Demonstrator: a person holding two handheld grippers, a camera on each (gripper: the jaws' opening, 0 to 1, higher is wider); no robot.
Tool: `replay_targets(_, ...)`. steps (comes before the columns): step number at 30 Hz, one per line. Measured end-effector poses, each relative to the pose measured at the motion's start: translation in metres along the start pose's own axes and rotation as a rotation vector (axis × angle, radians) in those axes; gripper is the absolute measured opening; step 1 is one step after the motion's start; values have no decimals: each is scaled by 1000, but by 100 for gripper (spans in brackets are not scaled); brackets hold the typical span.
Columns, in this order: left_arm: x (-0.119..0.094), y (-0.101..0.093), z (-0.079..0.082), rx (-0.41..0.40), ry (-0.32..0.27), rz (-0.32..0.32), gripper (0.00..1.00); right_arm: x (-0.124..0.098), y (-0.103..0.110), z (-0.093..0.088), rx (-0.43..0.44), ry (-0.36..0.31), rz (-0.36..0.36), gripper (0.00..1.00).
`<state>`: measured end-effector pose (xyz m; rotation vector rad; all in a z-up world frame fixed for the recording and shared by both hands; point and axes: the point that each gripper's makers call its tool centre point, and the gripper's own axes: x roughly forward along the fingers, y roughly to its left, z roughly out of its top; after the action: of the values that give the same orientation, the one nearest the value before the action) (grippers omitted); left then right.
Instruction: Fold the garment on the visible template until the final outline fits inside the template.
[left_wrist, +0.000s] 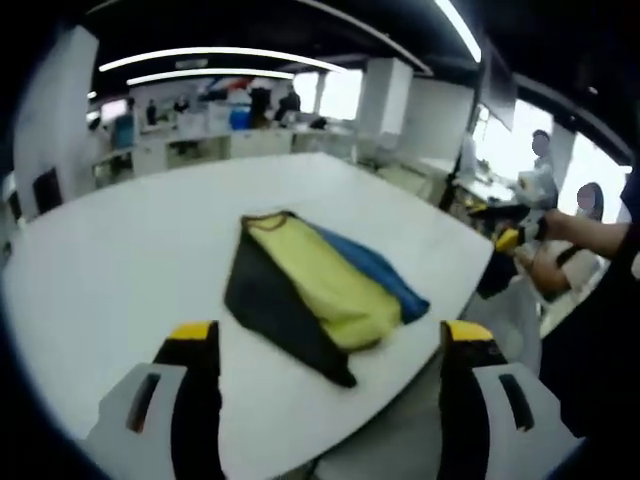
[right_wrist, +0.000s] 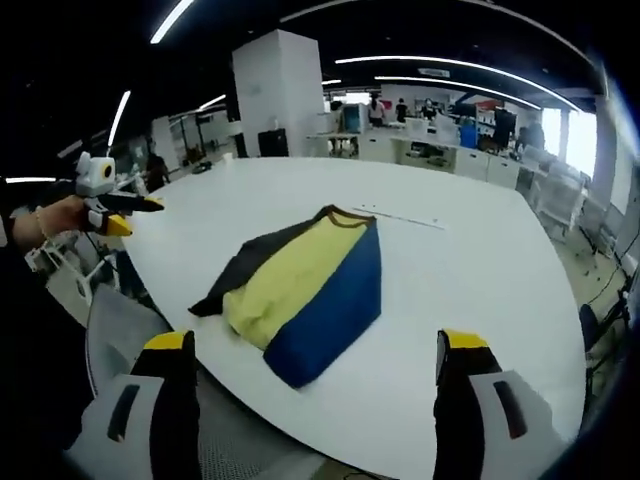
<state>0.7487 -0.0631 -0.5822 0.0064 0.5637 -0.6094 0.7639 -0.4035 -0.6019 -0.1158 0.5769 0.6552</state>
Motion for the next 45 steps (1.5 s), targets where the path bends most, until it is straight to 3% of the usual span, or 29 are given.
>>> replay_targets(9, -18, 0, -25, -23, 39, 28, 99, -17, 8, -23, 34, 22, -25, 100)
replay_targets(20, -28, -12, -31, -25, 43, 13, 99, -28, 18, -36, 24, 42, -26, 99)
replay_targets(35, -24, -12, -29, -35, 42, 5, 99, -12, 27, -36, 23, 53, 10, 95)
replay_targets(45, -22, -8, -28, -86, 22, -2, 99, 9, 39, -41, 18, 103, 61, 80)
